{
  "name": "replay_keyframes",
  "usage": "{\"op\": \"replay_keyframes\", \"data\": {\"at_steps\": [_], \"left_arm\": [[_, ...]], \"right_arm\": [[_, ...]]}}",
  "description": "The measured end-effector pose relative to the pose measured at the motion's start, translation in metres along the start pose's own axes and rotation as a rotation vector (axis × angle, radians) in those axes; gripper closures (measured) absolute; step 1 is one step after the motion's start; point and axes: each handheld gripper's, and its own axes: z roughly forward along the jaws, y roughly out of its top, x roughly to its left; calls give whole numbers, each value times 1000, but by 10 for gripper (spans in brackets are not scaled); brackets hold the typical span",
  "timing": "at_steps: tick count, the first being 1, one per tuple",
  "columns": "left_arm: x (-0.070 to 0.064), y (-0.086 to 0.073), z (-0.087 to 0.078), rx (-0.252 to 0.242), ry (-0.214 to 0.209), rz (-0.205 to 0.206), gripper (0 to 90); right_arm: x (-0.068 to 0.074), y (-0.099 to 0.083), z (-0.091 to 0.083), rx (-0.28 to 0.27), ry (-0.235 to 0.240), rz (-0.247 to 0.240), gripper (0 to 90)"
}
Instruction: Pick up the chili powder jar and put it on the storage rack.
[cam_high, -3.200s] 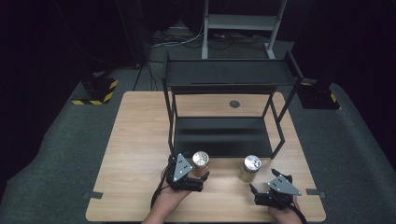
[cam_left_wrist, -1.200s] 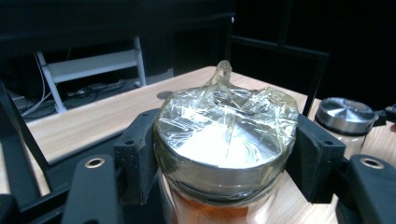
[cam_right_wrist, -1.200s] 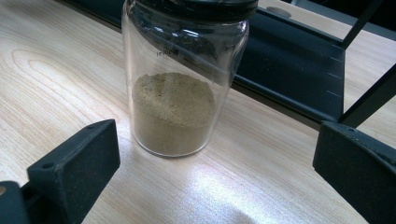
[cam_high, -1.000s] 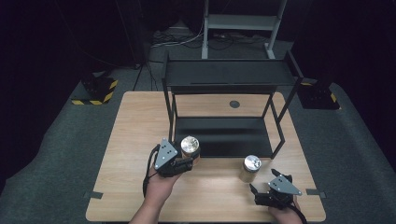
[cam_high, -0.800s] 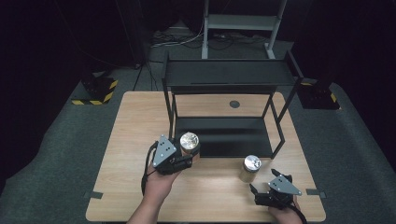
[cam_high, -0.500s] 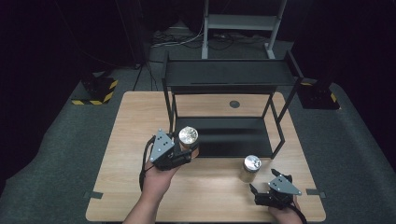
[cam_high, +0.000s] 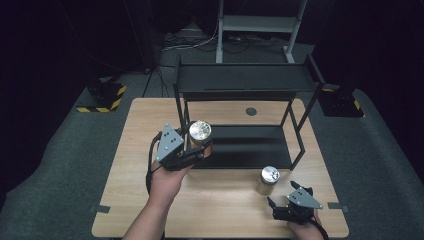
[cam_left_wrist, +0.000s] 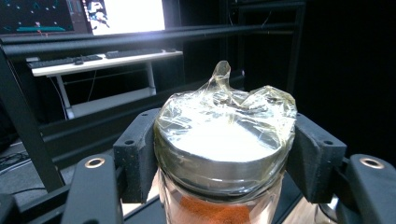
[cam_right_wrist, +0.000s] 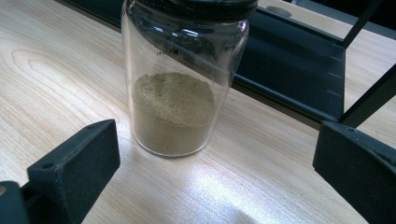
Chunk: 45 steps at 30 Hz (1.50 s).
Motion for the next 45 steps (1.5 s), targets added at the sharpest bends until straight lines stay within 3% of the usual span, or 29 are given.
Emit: {"op": "replay_keyframes", "data": {"at_steps": [18,36,38,45], "left_arm": [[8,33,10,-55,36,9,343],[17,61,27,-98,52,-5,343],[20,65,30,-109,47,-24,343],[18,78,37,-124,63,-14,343]], "right_arm": [[0,-1,0,-5,-1,3,0],[0,-2,-1,-12,-3,8,0],[0,-2,-1,-13,-2,9,0],[-1,-3,-1,-16,-1,12,0]]}}
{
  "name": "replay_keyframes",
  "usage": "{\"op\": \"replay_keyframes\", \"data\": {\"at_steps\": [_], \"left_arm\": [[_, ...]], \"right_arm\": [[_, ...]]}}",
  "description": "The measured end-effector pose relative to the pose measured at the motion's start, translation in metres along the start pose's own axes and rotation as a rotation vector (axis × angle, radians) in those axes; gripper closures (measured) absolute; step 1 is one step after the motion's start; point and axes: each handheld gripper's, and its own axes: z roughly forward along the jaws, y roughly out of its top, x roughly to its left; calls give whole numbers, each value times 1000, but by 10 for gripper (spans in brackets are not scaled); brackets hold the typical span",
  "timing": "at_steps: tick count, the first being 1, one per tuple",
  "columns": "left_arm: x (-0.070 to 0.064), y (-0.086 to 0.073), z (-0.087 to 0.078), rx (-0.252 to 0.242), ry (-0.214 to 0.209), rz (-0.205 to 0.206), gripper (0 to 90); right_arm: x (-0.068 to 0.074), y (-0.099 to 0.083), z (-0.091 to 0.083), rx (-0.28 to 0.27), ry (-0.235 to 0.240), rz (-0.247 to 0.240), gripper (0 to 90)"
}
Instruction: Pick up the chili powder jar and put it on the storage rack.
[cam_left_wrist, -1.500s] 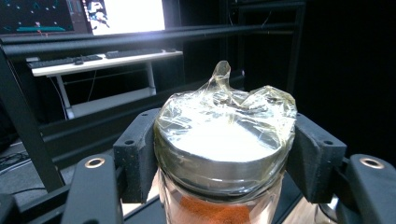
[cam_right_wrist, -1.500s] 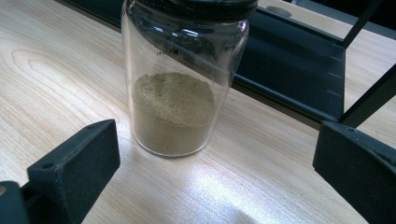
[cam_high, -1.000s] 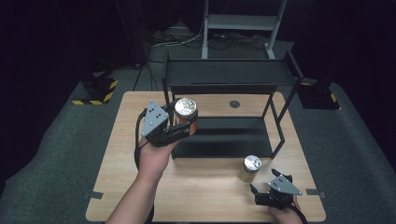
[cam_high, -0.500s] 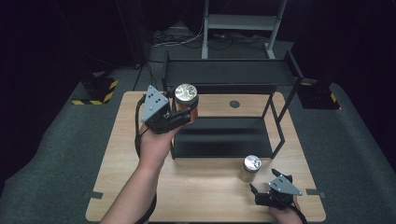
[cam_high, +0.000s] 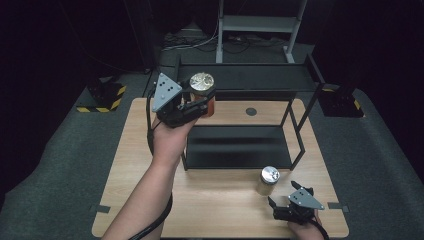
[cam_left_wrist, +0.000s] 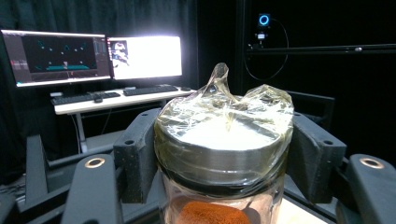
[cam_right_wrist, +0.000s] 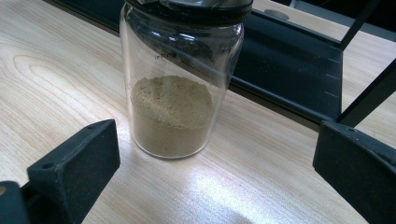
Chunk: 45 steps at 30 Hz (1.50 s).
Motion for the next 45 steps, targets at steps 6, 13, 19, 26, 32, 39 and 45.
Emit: {"op": "replay_keyframes", "data": {"at_steps": [6,13,19,26,32,39,45], "left_arm": [[-1,11,9,-4,9,12,343],[-1,20,20,-10,30,14,343],[-2,25,31,-9,37,10,343],[-2,28,47,9,49,16,343],[-1,29,58,18,69,17,343],[4,27,68,13,89,1,343],[5,28,77,17,101,11,343]], "right_arm": [[1,0,0,2,-1,-5,0],[0,0,0,-2,1,3,0],[-1,-1,0,-3,2,4,0],[-1,-1,0,-3,3,5,0],[-2,-1,-1,-4,5,9,0],[-2,-1,-1,-5,8,9,0],[-2,-1,-1,-8,7,9,0]]}}
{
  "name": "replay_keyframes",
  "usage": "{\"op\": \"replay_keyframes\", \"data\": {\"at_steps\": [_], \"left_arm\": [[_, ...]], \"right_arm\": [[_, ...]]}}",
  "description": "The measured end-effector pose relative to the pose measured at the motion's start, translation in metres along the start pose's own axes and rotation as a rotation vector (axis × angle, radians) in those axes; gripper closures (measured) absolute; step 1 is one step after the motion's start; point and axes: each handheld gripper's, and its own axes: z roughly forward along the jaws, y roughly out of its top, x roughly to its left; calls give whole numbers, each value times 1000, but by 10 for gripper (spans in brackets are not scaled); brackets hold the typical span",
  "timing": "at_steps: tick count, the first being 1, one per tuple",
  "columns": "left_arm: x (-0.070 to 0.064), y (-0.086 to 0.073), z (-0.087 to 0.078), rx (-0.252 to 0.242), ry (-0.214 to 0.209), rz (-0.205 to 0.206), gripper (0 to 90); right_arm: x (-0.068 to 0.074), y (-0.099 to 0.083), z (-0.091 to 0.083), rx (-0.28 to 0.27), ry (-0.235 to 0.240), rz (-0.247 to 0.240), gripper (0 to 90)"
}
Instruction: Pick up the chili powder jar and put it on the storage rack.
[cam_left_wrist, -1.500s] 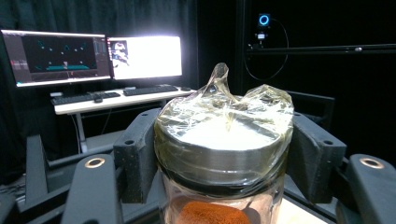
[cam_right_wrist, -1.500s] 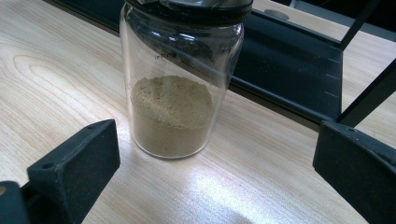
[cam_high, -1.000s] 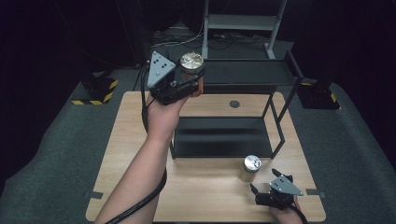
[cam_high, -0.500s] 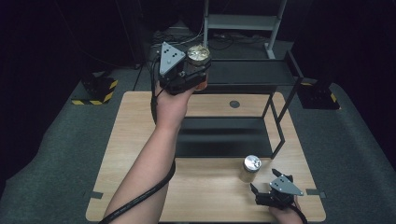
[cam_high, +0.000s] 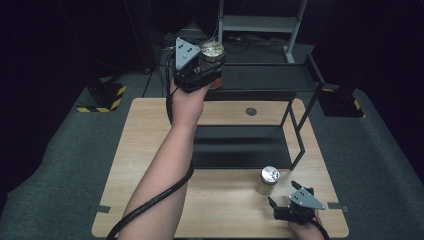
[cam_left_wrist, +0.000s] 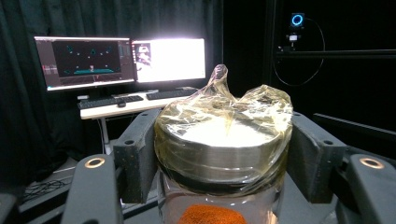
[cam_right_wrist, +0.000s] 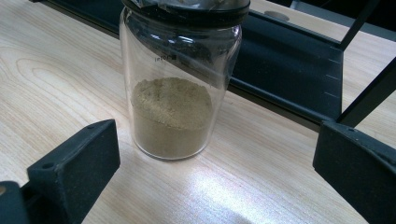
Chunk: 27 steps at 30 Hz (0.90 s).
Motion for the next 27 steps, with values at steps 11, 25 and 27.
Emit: {"op": "replay_keyframes", "data": {"at_steps": [11,25,27], "left_arm": [[1,-7,9,13,20,-18,343],[4,-12,13,13,8,-25,337],[3,-12,13,13,9,-25,327]], "right_arm": [[0,0,0,-2,0,2,0],[0,0,0,-2,0,2,0],[0,0,0,-1,1,2,0]]}}
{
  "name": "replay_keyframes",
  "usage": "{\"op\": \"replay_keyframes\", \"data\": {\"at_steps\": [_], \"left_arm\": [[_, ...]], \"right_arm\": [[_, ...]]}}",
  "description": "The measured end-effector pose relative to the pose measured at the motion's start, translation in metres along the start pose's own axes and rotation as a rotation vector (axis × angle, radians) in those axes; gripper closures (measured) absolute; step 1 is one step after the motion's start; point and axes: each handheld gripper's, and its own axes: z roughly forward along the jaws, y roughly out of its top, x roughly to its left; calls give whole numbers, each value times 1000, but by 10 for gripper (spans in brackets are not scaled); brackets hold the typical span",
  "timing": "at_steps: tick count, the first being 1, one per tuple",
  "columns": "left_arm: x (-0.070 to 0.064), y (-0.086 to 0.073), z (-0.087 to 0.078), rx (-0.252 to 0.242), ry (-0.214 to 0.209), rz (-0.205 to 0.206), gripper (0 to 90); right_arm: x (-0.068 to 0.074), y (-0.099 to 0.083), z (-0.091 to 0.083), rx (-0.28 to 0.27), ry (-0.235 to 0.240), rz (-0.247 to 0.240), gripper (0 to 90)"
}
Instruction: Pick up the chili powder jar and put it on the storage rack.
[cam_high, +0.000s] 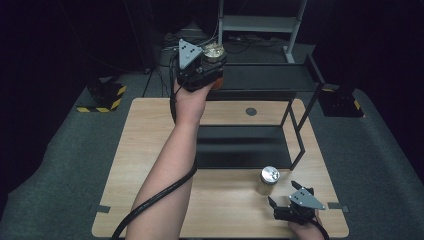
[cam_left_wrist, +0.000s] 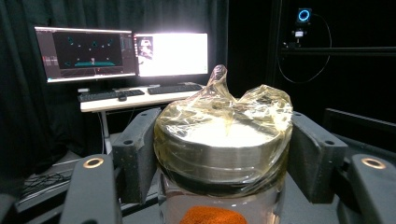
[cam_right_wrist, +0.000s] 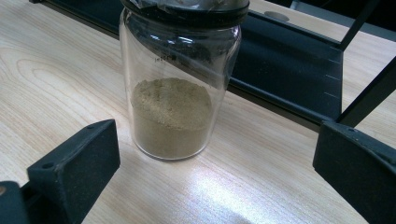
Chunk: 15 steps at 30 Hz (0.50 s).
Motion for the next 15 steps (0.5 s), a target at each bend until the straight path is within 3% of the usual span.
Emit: {"op": "replay_keyframes", "data": {"at_steps": [12,15], "left_arm": [[-2,2,0,12,-3,-12,283],[-7,5,0,25,17,-20,215]], "right_arm": [[0,0,0,-2,-2,0,0],[0,-1,-1,-7,-1,1,0]]}}
